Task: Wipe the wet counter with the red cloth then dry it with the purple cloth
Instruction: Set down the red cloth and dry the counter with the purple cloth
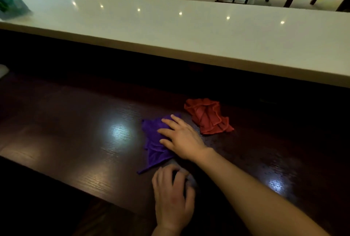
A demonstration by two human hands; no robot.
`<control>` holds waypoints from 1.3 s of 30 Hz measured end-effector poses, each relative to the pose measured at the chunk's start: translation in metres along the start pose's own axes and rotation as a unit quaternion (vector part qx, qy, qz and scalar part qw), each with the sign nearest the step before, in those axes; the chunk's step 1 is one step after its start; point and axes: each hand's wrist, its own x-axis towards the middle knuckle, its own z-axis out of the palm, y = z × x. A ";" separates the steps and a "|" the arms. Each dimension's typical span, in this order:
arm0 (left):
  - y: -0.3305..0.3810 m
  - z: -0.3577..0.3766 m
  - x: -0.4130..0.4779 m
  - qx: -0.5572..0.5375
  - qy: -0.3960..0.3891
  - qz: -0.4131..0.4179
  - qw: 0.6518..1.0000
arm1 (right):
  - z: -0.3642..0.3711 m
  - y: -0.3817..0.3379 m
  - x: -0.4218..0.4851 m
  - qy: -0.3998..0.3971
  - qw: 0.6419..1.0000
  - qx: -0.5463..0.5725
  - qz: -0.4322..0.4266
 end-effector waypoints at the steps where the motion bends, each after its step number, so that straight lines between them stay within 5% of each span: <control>1: 0.000 -0.001 -0.001 -0.008 0.019 -0.009 1.000 | -0.002 0.005 -0.015 0.003 1.000 -0.004 0.009; 8: 0.009 -0.018 0.005 -0.086 0.032 -0.068 0.994 | 0.007 -0.001 -0.137 0.081 0.987 0.037 0.134; 11: -0.002 -0.027 0.013 -0.078 -0.001 -0.078 0.994 | 0.013 -0.016 -0.109 0.040 0.992 -0.025 0.114; 15: -0.045 -0.043 0.038 0.016 -0.084 -0.067 0.994 | 0.009 -0.026 -0.063 0.035 0.980 -0.045 0.192; 20: -0.085 -0.062 0.050 0.037 -0.148 -0.060 0.986 | 0.057 -0.096 -0.144 0.015 0.999 -0.041 -0.014; 23: -0.092 -0.064 0.046 0.022 -0.170 -0.045 0.984 | 0.055 -0.084 -0.141 0.013 0.997 -0.066 -0.030; 29: -0.101 -0.063 0.043 -0.020 -0.182 -0.037 0.982 | 0.036 -0.081 -0.048 0.046 0.983 -0.033 0.176; 35: -0.082 -0.041 0.045 0.020 -0.237 0.090 0.967 | 0.063 -0.072 -0.171 0.048 0.992 -0.065 0.099; 39: -0.044 -0.016 0.047 0.052 -0.279 0.105 0.953 | 0.019 0.012 -0.164 0.092 0.942 -0.098 0.307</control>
